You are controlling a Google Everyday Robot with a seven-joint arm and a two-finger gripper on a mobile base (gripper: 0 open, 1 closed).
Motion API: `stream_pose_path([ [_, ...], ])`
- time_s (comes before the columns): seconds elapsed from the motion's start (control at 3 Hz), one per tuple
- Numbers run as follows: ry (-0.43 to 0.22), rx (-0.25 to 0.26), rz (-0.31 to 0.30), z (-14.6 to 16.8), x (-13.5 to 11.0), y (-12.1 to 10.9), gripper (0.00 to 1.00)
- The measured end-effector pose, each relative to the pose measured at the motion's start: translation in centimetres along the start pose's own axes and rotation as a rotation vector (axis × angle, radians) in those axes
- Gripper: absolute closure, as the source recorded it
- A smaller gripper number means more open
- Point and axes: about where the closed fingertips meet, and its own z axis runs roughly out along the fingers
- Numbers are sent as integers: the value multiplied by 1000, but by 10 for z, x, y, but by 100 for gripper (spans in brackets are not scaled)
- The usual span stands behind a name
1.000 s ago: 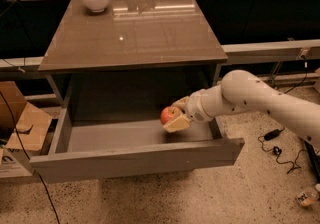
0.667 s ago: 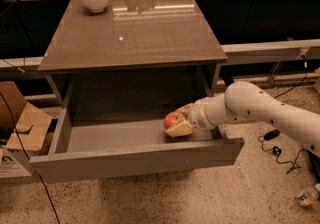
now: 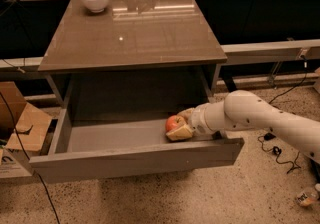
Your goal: Place apple into top drawer
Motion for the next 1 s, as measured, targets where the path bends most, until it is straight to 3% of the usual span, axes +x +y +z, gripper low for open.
stream_pose_path([
  [0.67, 0, 0, 0, 0, 0, 0, 18],
  [1.0, 0, 0, 0, 0, 0, 0, 0],
])
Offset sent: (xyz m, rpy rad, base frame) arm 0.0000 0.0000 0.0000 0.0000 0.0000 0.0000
